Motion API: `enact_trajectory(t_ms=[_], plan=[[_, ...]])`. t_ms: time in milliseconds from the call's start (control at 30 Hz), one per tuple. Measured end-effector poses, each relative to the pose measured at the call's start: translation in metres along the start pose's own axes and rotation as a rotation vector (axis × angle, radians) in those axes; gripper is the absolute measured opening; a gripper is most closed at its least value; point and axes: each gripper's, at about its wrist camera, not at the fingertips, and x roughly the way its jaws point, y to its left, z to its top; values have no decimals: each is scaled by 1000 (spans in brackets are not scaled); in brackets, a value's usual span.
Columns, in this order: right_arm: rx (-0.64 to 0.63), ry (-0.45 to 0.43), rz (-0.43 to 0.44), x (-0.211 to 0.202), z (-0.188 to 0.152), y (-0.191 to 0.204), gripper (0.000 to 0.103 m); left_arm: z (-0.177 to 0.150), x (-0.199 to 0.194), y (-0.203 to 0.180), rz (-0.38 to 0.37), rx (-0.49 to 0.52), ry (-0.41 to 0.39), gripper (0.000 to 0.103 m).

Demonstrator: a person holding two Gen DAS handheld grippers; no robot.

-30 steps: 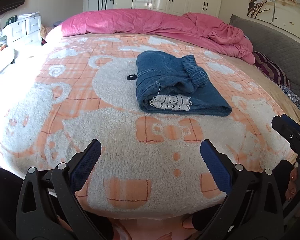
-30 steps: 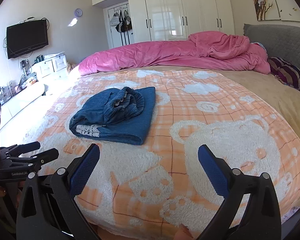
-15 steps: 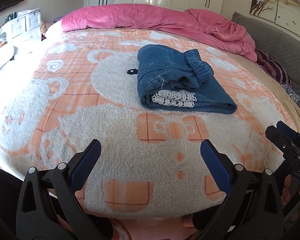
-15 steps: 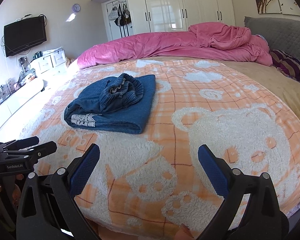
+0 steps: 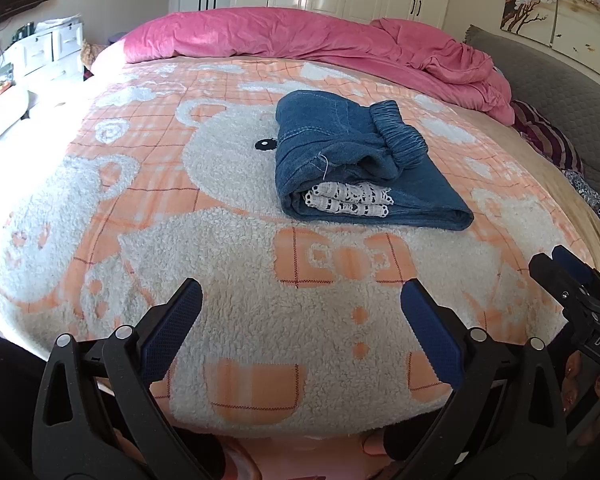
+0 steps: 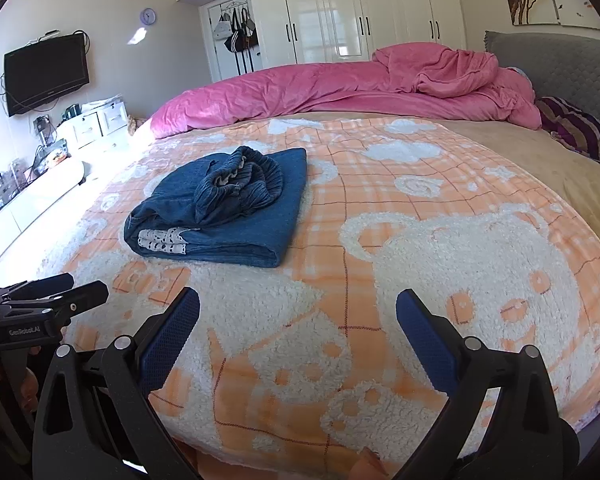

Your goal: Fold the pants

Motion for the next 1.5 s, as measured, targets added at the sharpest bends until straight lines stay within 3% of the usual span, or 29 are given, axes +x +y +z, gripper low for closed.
enact_trajectory(t_ms=[1500], plan=[[-6,13,-9,1,-1,2,98,0,1,-1,31,-1,27,94]])
